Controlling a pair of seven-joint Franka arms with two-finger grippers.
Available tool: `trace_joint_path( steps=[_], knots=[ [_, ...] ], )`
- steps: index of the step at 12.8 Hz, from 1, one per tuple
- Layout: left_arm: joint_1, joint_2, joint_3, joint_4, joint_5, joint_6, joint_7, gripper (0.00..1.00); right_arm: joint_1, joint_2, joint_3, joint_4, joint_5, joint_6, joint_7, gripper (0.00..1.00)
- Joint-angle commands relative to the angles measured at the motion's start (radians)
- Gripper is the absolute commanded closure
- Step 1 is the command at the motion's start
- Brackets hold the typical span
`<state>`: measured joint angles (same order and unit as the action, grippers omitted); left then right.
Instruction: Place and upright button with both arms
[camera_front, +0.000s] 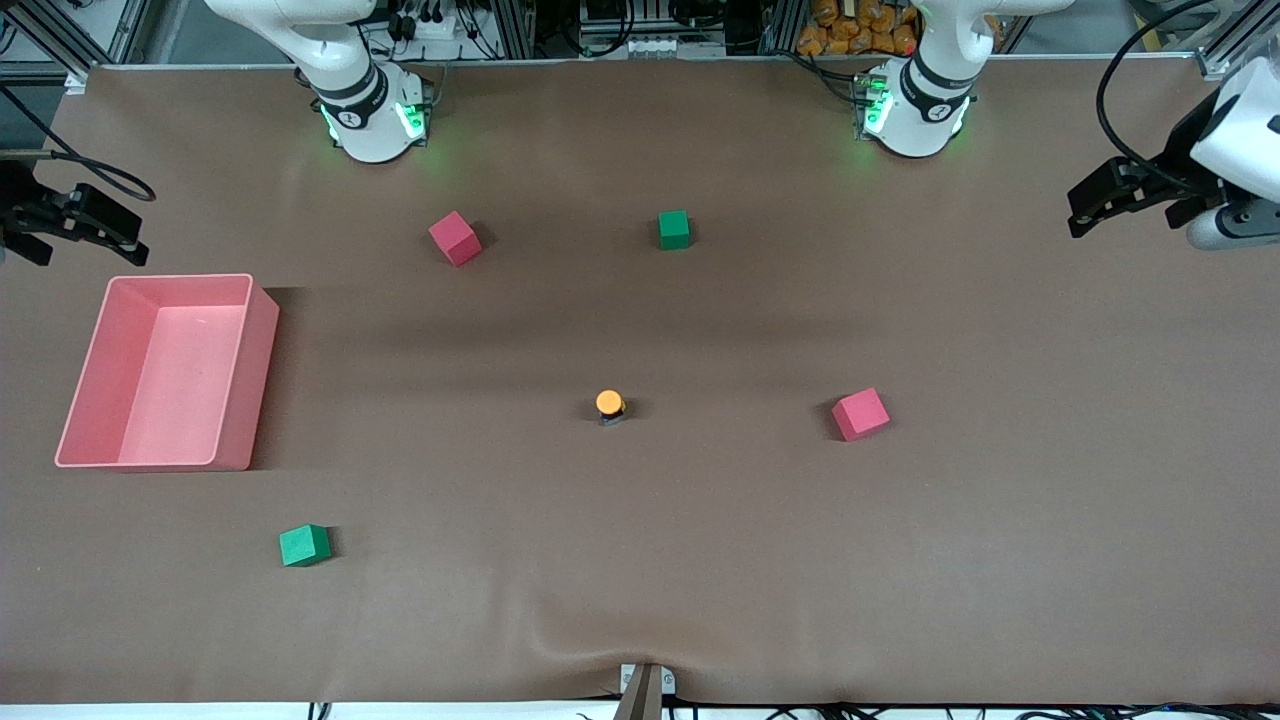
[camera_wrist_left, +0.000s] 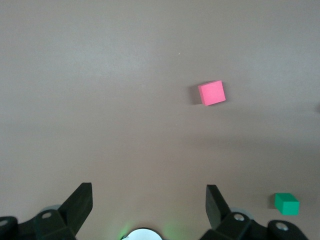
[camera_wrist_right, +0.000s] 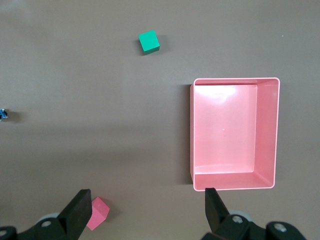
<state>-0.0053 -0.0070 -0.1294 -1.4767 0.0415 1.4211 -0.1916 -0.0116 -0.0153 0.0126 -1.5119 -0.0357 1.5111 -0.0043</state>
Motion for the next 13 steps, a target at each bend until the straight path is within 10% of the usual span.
trace_joint_path(
  steps=[1, 13],
  knots=[
    [0.057, -0.048, -0.044, -0.050, -0.032, 0.027, 0.026, 0.00, -0.021, 0.006, 0.012, 0.015, 0.020, -0.008, 0.001, 0.00],
    [0.125, -0.068, -0.111, -0.047, -0.049, 0.004, 0.024, 0.00, -0.021, 0.006, 0.012, 0.015, 0.020, -0.008, 0.001, 0.00]
  ],
)
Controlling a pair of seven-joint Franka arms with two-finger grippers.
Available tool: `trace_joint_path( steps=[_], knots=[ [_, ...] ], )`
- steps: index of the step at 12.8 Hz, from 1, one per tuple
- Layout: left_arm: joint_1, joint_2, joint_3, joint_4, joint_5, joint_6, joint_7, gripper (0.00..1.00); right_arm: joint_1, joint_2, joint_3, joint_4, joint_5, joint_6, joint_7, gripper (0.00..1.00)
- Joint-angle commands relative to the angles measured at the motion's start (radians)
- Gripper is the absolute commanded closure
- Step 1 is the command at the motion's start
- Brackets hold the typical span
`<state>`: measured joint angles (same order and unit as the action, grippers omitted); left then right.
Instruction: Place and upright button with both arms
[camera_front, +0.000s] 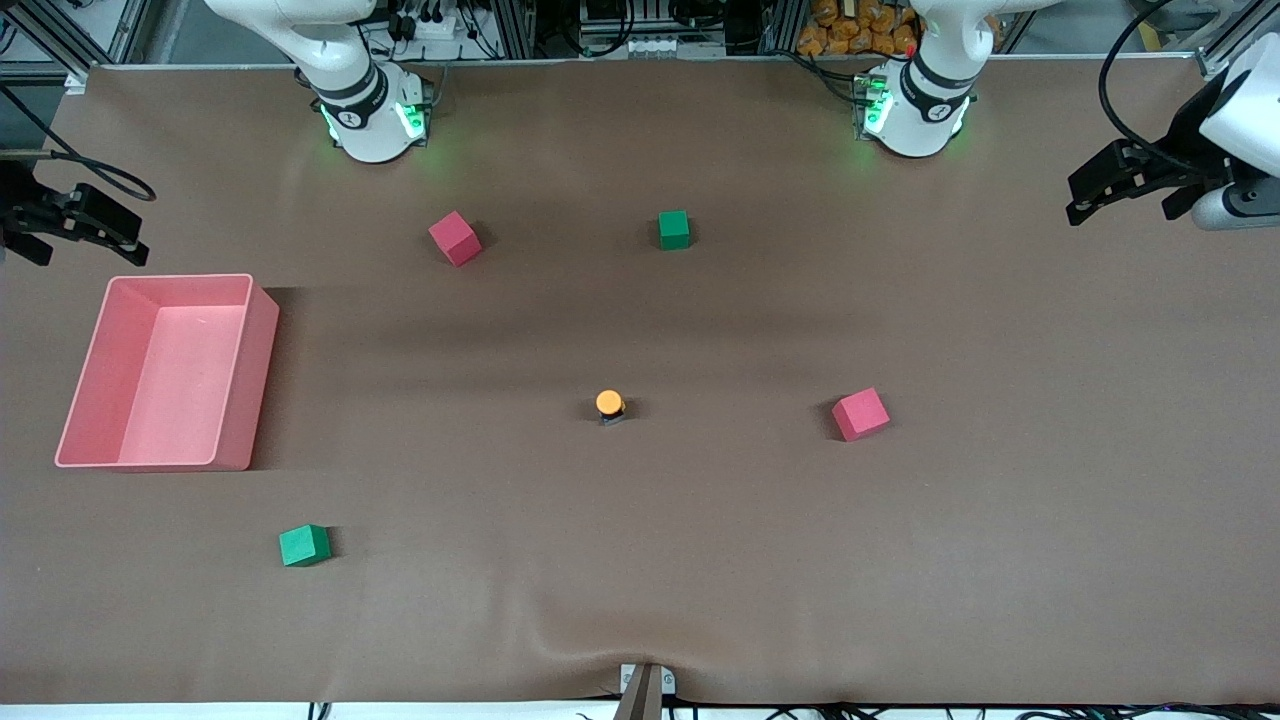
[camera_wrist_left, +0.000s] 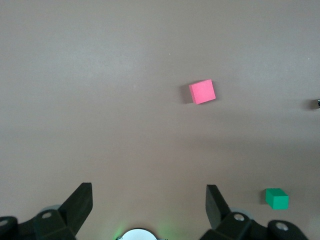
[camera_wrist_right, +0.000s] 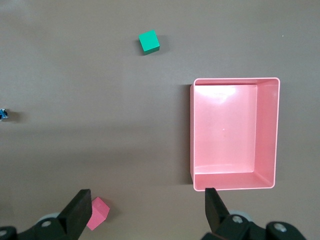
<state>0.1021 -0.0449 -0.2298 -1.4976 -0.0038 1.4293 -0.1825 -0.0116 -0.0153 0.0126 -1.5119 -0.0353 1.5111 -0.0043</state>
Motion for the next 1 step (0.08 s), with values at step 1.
trace_joint_path(
  steps=[1],
  knots=[
    [0.018, -0.032, -0.011, -0.024, -0.004, -0.010, 0.014, 0.00, -0.021, 0.006, 0.012, 0.015, 0.020, -0.008, 0.001, 0.00]
  ],
)
